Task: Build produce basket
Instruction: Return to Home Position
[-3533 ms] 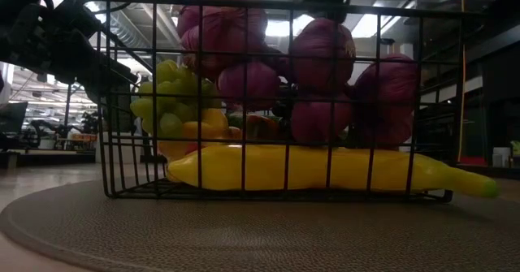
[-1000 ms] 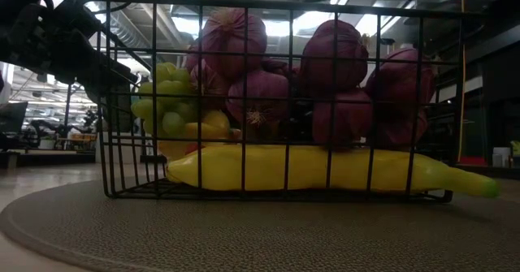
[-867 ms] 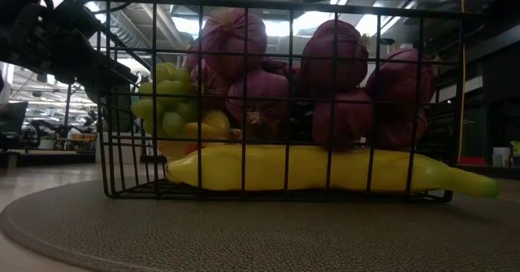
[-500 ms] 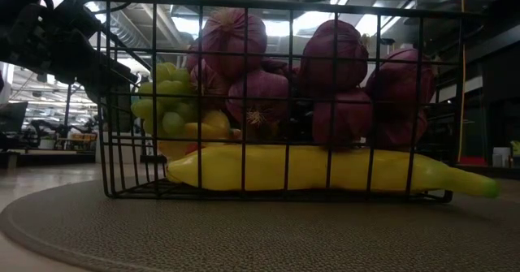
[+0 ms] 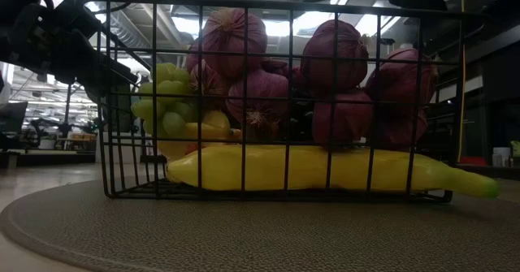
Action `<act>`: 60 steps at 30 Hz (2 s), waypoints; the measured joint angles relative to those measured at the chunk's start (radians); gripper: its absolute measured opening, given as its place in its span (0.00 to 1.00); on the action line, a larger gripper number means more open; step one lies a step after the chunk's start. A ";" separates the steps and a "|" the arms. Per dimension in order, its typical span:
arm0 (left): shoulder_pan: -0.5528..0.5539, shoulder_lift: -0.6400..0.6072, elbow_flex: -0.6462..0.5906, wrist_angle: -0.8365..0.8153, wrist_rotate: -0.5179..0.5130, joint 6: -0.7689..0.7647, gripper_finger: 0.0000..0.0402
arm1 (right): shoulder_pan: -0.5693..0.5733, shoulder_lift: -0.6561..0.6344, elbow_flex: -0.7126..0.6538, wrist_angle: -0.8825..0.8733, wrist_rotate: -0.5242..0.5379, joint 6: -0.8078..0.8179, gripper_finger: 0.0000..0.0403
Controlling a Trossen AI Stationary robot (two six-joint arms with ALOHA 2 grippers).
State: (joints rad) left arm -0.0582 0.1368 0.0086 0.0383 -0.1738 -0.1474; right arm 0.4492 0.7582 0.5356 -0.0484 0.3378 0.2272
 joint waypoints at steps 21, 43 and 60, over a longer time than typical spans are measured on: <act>0.000 0.000 0.000 0.000 0.000 0.000 0.30 | -0.357 -0.020 -0.205 0.291 -0.555 -0.024 0.77; 0.000 0.000 0.000 0.000 0.000 0.000 0.30 | -0.432 -0.513 -0.451 0.114 -0.565 -0.011 0.77; 0.000 0.000 0.000 0.000 0.000 0.000 0.30 | -0.432 -0.681 -0.527 0.077 -0.449 -0.101 0.77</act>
State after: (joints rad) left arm -0.0585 0.1368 0.0086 0.0383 -0.1738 -0.1474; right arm 0.0174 0.0776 0.0082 0.0285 -0.1113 0.1265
